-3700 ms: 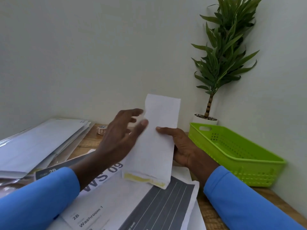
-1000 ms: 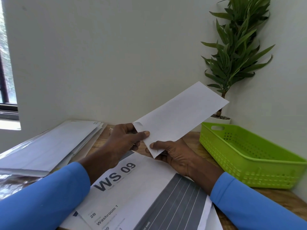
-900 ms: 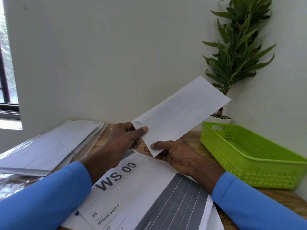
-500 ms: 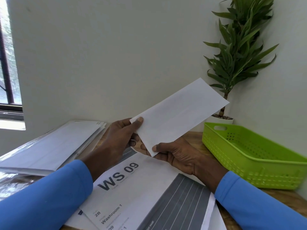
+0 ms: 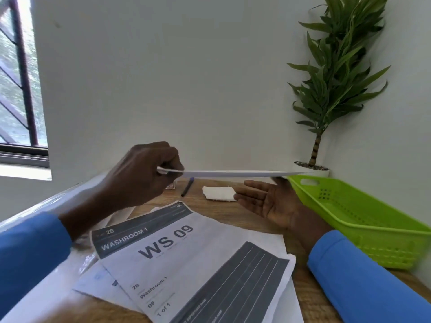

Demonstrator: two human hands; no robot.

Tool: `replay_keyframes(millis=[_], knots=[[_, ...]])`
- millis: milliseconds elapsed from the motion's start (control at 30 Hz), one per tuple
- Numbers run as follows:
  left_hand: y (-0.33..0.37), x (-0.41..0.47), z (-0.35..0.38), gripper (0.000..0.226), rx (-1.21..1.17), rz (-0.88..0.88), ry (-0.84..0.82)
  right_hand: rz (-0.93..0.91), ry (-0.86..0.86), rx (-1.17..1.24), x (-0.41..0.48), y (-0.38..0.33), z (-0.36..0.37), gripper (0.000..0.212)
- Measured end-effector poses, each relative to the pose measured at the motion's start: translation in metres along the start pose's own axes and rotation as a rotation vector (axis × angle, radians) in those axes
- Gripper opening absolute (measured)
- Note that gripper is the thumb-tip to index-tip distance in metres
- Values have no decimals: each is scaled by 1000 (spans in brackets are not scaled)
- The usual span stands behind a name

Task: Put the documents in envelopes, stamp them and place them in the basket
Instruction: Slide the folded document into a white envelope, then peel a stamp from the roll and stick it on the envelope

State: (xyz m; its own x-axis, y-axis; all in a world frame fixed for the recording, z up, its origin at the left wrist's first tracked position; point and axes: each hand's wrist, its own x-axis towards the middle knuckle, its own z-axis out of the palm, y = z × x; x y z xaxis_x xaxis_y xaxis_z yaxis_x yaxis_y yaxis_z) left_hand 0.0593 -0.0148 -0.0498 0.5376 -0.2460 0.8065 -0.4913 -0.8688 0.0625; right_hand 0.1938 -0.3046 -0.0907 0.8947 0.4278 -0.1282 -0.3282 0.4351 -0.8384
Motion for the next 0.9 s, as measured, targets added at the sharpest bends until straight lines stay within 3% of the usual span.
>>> replay_keyframes(millis=[100, 167, 267, 367, 433, 500, 600, 700, 833, 900], knots=[[0, -31, -8, 22, 138, 81, -102, 81, -26, -7, 0, -12, -18, 94], [-5, -54, -9, 25, 178, 78, -170, 77, -3, -111, 0, -15, -19, 98], [-7, -79, -5, 25, 134, 28, -284, 40, 39, -442, -2, -10, -9, 68], [-1, -87, -5, 16, 105, -11, -406, -199, 103, -1115, 4, 1, -6, 26], [3, -86, -8, 41, 124, -66, -500, -345, 85, -1433, 4, 11, -3, 22], [9, -82, -12, 57, 153, -109, -593, -401, 47, -1595, 1, 19, 4, 27], [11, -72, -14, 62, 112, -167, -641, -423, 36, -1764, -1, 26, 14, 29], [-1, -54, -3, 64, 139, -228, -588, -478, 9, -1801, -2, 30, 22, 27], [-29, -21, 32, 19, 196, -355, -417, -526, -52, -1757, -2, 34, 23, 21], [-43, -2, 50, 8, 213, -433, -368, -561, -67, -1749, 0, 35, 22, 19]])
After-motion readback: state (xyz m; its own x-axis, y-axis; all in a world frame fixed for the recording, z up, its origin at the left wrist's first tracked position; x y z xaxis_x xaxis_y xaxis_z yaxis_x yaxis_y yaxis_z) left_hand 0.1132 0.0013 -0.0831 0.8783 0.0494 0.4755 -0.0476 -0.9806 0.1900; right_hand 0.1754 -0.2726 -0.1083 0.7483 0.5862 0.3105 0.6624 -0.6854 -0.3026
